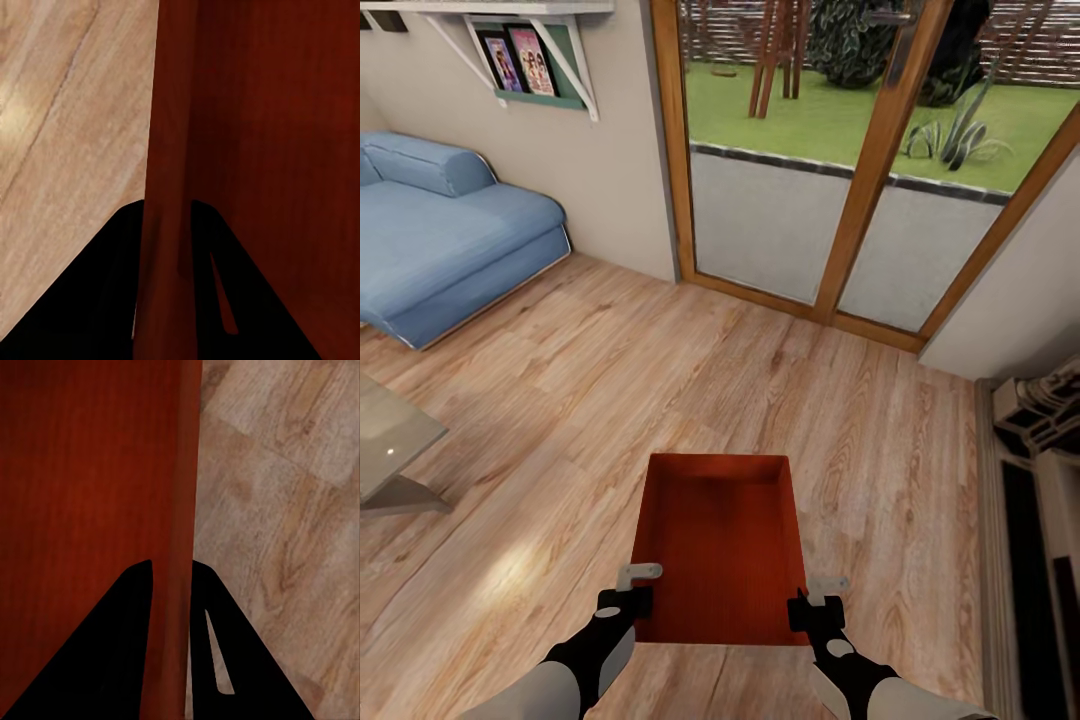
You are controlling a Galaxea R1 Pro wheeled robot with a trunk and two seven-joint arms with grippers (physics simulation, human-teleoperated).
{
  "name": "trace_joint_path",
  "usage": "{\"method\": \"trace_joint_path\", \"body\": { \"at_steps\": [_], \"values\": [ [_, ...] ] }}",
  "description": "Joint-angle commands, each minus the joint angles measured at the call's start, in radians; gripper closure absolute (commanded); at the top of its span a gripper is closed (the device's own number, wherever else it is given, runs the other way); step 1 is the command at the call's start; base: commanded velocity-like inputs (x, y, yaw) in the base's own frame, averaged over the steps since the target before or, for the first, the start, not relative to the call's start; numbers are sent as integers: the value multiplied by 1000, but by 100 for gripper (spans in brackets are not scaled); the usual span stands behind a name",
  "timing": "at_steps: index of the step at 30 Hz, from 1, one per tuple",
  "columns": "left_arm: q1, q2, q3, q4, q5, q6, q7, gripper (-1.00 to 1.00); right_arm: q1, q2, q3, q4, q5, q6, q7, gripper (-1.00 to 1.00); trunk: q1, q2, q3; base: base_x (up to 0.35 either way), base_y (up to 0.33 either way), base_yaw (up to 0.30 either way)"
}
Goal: Move the two storage containers from the living room to the garage. In the garage, place one container on the floor and stack the other container on top of it (either order is fine).
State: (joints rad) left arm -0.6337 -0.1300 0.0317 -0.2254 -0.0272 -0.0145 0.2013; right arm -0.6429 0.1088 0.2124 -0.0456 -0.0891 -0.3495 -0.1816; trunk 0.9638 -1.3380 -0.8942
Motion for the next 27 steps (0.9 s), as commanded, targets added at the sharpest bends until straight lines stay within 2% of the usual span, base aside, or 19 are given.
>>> {"method": "trace_joint_path", "body": {
  "at_steps": [1,27],
  "values": [
    [0,4,8,4,-3,-1,17,100,-1,0,-31,-2,-18,-10,-9,100,-4,7,3,0,0,0],
    [0,5,7,3,-3,-2,17,100,-1,0,-31,-2,-18,-10,-8,100,-104,189,84,0,0,0]
  ]
}}
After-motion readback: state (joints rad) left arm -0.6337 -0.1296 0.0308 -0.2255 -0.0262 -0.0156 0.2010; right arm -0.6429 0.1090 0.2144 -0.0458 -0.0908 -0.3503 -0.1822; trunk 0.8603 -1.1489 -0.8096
